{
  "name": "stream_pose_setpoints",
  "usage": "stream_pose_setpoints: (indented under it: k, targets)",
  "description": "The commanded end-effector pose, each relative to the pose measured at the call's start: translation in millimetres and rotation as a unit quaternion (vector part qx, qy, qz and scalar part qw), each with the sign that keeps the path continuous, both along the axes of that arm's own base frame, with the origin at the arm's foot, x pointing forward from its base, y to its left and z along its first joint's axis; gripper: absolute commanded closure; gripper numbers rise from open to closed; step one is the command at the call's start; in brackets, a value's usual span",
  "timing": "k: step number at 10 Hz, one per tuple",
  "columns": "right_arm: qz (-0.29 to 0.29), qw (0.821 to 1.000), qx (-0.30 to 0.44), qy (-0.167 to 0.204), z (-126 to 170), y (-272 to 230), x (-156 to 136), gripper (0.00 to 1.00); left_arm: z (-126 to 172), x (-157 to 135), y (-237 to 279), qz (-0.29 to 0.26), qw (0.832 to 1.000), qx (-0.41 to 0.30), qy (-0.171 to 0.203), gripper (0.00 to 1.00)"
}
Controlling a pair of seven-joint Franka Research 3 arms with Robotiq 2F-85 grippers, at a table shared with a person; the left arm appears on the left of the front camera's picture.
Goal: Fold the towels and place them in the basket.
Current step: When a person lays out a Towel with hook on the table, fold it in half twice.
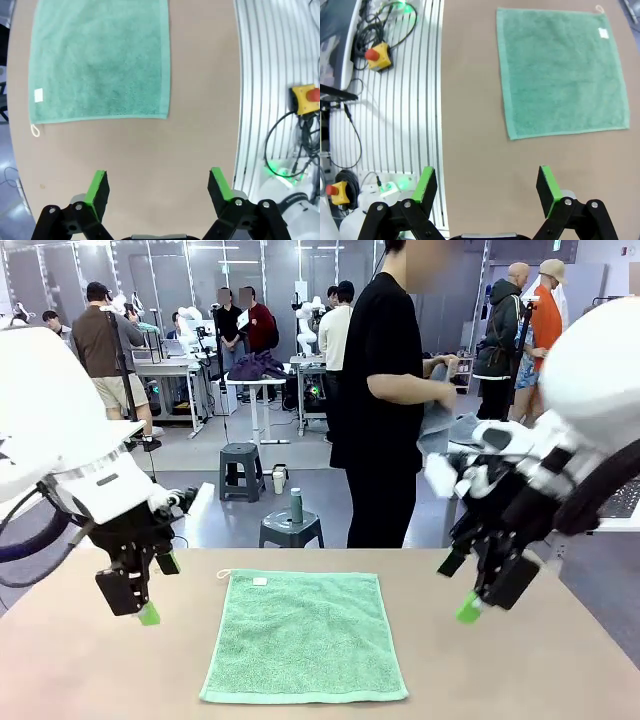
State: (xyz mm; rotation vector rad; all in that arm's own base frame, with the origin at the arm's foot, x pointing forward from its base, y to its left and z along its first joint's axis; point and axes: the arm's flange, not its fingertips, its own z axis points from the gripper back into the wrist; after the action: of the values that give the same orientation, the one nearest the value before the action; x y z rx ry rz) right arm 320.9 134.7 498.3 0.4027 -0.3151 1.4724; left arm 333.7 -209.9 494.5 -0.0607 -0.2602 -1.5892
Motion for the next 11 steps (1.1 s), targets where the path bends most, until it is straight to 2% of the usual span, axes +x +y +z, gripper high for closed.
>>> stream_pose_setpoints:
  k: [1, 3, 4, 6, 8, 11]
  targets:
    - [-0.009, 0.999, -0.052, 0.002, -29, 26, 7, 0.0, -17, 1, -13, 0.014, 1.0, 0.019, -0.013, 0.0]
    - [-0.006, 0.997, -0.074, 0.007, -66, 46, 7, 0.0, -43, 0, -17, 0.018, 0.999, 0.03, -0.015, 0.0]
    - [-0.012, 0.996, -0.092, -0.01, -83, 52, 10, 0.0, -60, -2, -23, 0.015, 0.999, 0.033, -0.014, 0.0]
    - [-0.011, 0.993, -0.108, -0.047, -100, 62, 13, 0.0, -86, -3, -36, 0.015, 1.0, 0.024, -0.01, 0.0]
    - [0.002, 0.989, -0.13, -0.072, -124, 71, 17, 0.0, -122, 1, -48, 0.01, 0.998, 0.06, -0.002, 0.0]
    - [0.021, 0.984, -0.161, -0.076, -147, 81, 15, 0.0, -151, -3, -58, 0.043, 0.997, 0.056, 0.01, 0.0]
